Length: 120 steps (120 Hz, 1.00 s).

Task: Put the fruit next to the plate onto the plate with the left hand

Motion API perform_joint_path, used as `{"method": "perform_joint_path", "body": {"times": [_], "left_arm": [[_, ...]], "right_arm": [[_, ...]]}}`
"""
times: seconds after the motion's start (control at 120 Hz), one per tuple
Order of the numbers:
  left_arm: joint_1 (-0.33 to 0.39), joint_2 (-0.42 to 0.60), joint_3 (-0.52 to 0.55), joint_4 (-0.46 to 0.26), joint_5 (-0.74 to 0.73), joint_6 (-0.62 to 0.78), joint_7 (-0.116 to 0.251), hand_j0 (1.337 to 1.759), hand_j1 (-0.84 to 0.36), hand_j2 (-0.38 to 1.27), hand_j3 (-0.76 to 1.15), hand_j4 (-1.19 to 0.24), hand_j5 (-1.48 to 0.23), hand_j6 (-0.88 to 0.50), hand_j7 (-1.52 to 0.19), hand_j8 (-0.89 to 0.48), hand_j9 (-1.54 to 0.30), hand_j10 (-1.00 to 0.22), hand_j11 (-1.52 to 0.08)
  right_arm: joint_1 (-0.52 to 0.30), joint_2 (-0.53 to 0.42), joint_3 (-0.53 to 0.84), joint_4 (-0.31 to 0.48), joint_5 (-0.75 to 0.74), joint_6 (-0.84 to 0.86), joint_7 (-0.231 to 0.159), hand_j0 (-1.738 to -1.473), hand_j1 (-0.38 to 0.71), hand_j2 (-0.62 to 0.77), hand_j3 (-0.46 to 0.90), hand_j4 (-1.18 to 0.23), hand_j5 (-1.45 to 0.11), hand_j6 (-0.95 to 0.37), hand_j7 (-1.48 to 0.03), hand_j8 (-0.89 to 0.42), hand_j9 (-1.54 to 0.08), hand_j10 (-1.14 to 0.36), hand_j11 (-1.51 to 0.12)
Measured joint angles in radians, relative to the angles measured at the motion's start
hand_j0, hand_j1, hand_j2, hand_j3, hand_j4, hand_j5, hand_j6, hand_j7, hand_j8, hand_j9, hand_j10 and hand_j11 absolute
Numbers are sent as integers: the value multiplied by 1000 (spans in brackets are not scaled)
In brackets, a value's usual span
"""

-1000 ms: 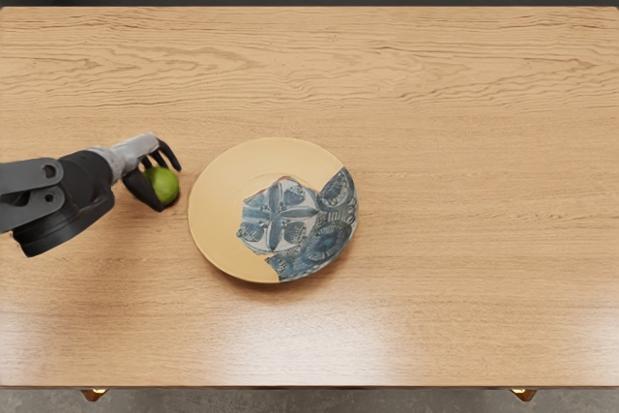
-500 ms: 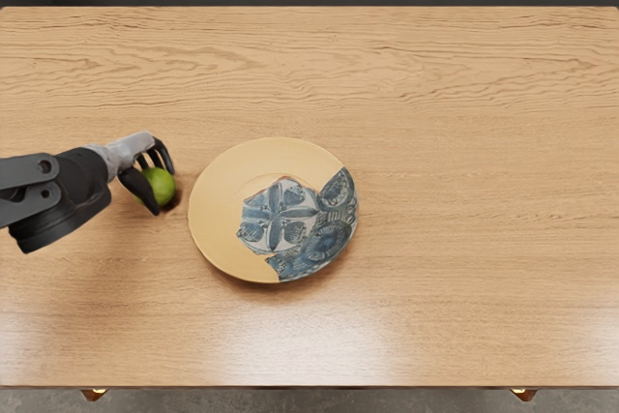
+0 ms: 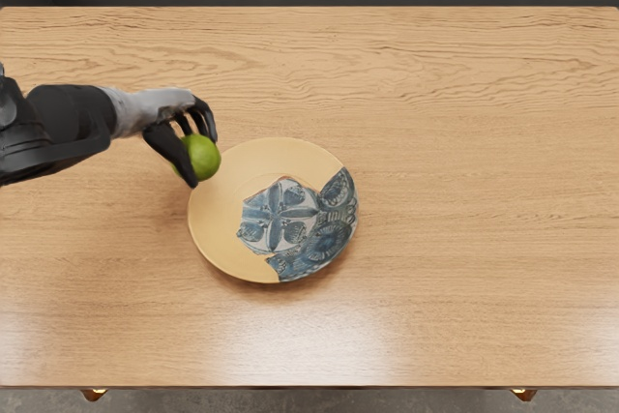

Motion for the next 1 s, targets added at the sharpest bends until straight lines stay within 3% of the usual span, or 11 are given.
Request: {"method": "perform_joint_path", "body": {"times": [0.025,0.033,0.058,0.067,0.083,0.175,0.358,0.433,0.517,0.683,1.0], "left_arm": [[-1,-20,-8,-4,-17,-13,0,1647,-375,589,0,-420,-1317,-158,-1230,-255,-1164,-512,-1167],[-2,-24,-9,-5,-23,-14,0,1648,-375,595,0,-431,-1294,-223,-1231,-251,-1164,-505,-1166],[-5,-56,-16,-8,-37,-24,0,1648,-376,619,0,-460,-1295,-174,-1225,-261,-1161,-526,-1164],[-6,-63,-17,-9,-42,-24,0,1648,-377,617,0,-470,-1271,-247,-1228,-250,-1163,-515,-1165],[-9,-78,-21,-11,-50,-29,0,1648,-375,649,0,-483,-1277,-181,-1223,-280,-1163,-538,-1165],[-33,-141,-34,-15,-84,-38,-1,1650,-392,732,0,-579,-1271,-259,-1211,-295,-1170,-542,-1165],[-32,-172,-39,-14,-113,-32,-1,1650,-438,820,0,-704,-1282,-244,-1186,-304,-1156,-587,-1170],[-32,-172,-38,-10,-113,-24,-1,1652,-396,710,0,-723,-1178,-297,-1095,-335,-1074,-610,-1089],[-31,-173,-37,-8,-111,-11,-1,1654,-312,503,0,-697,-963,-318,-908,-340,-894,-544,-904],[-33,-178,-37,-6,-139,-5,-1,1656,-112,251,0,-452,-610,-280,-587,-279,-579,-381,-583],[-16,-111,-67,-6,-203,-6,-1,1658,19,93,0,-291,-382,-255,-377,-255,-375,-276,-376]], "right_arm": [[0,0,0,0,0,0,0,-1658,-322,-5,0,-23,-29,-23,-29,-23,-29,-22,-29],[1,0,0,0,0,0,0,-1658,-322,-5,0,-23,-29,-23,-29,-23,-29,-22,-29],[1,0,0,0,0,0,0,-1658,-322,-5,0,-23,-29,-23,-29,-23,-29,-22,-29],[1,0,0,0,0,0,0,-1658,-322,-5,0,-23,-29,-23,-29,-23,-29,-22,-29],[1,0,0,0,0,0,0,-1658,-322,-5,0,-23,-29,-23,-29,-23,-29,-22,-29],[2,0,0,-1,0,0,0,-1658,-322,-5,0,-23,-29,-23,-29,-23,-29,-22,-29],[2,0,0,0,0,0,0,-1658,-322,-5,0,-23,-29,-23,-29,-23,-29,-22,-29],[2,0,0,0,0,0,0,-1658,-322,-5,0,-23,-29,-23,-29,-23,-29,-22,-29],[2,0,0,0,0,0,0,-1658,-323,-4,0,-23,-29,-23,-29,-23,-29,-22,-29],[2,0,0,0,0,0,0,-1658,-323,-4,0,-23,-29,-23,-29,-23,-29,-22,-29],[2,0,0,0,0,0,0,-1658,-323,-4,0,-22,-29,-23,-29,-22,-29,-22,-29]]}}
